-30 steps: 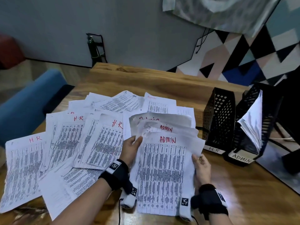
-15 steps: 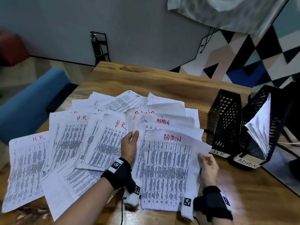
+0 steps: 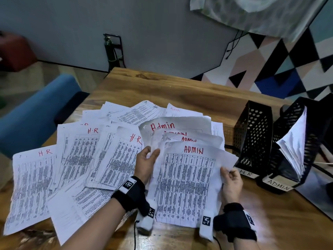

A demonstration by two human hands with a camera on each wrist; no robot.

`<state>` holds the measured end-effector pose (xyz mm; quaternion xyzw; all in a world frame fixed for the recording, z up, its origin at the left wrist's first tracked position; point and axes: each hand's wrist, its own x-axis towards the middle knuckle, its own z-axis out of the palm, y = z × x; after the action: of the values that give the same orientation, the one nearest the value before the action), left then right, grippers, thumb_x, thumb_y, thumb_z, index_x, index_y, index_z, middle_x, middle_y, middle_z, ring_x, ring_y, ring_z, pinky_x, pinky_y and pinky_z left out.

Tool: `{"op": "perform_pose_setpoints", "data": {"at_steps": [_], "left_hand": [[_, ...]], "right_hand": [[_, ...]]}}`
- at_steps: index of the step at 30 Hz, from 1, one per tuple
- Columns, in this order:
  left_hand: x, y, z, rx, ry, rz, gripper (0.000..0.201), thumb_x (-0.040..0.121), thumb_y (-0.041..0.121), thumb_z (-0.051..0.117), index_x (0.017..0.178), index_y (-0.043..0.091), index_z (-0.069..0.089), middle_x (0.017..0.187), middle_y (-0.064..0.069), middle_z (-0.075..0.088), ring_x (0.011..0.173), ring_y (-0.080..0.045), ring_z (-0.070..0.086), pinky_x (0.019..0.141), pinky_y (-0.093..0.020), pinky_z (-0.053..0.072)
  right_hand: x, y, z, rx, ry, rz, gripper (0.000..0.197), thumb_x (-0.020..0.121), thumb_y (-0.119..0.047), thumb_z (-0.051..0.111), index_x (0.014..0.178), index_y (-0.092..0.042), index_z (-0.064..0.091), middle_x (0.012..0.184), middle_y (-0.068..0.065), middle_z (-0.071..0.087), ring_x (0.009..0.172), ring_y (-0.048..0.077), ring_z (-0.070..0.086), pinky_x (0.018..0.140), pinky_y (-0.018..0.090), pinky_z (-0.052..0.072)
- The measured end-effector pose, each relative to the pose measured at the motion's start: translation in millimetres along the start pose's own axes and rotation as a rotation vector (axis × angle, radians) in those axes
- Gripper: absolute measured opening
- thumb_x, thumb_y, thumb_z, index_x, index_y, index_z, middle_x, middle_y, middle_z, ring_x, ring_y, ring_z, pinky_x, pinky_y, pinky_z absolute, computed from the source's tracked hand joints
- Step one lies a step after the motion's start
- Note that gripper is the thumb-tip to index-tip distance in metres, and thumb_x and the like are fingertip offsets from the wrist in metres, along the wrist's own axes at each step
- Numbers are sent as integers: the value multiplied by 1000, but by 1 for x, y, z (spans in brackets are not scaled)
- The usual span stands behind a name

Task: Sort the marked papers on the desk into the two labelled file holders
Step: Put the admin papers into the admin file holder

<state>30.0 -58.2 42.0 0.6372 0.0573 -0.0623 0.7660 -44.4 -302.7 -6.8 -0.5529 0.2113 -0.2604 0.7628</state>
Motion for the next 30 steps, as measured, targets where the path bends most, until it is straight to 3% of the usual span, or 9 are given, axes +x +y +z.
{"op": "perform_pose_setpoints", "data": {"at_steps": [6,12,14,16,18,20,22,25,30], "left_hand": [[3,4,-3,-4,3,29,8,91,12,53,91,11,61,93,-3,66,88,-14,61,71,-11,52],[-9,5,9,111,-117,46,9,91,16,50,85,22,54,84,-3,57,70,-12,52,64,-23,46],[-14,2,16,232,-203,54,28,88,13,58,111,25,50,117,-6,57,92,-15,58,80,-33,53],[-19,6,23,274,-260,114,61,90,6,54,140,28,27,135,23,40,116,-7,46,103,-36,39],[-18,14,26,328,-300,215,79,92,1,48,142,33,-5,129,37,36,97,11,53,85,-12,42],[-12,28,26,408,-257,316,80,94,2,46,133,36,-15,132,12,45,71,2,65,58,-7,44],[-9,47,25,377,-210,372,76,94,2,44,136,35,-9,134,-5,45,66,-11,65,54,-10,46],[-6,64,25,254,-173,445,53,91,-2,48,140,5,30,127,-24,54,73,14,60,63,-4,48],[-14,61,17,134,-208,420,60,79,-8,62,131,10,39,106,4,60,90,10,64,76,-13,54]], "right_hand": [[4,-11,-4,107,0,-50,25,72,-19,67,55,-28,51,51,-16,52,53,-5,49,61,7,47],[7,-8,6,21,-58,7,29,75,-48,69,93,-30,56,96,-8,68,83,3,62,79,18,51],[5,-8,17,-21,-77,78,58,79,-47,64,125,-17,45,129,7,56,110,15,57,100,32,45],[2,-13,26,-41,-124,148,103,53,-58,77,135,-14,33,138,7,47,125,24,48,109,45,34],[2,-22,31,-66,-164,157,99,48,-45,85,131,-11,42,134,9,53,123,27,51,108,46,36],[3,-45,41,-83,-153,141,70,66,-22,80,126,-3,50,124,13,60,109,19,63,96,33,49],[8,-71,50,-63,-156,23,33,81,-1,63,113,-4,57,104,4,66,84,4,68,74,13,54],[4,-102,62,-117,-219,-148,23,84,-1,60,94,-21,63,85,-16,72,81,-3,66,72,9,51],[-4,-88,50,-198,-318,-118,36,68,-26,74,102,-22,63,91,-17,74,88,1,67,77,13,52]]}}
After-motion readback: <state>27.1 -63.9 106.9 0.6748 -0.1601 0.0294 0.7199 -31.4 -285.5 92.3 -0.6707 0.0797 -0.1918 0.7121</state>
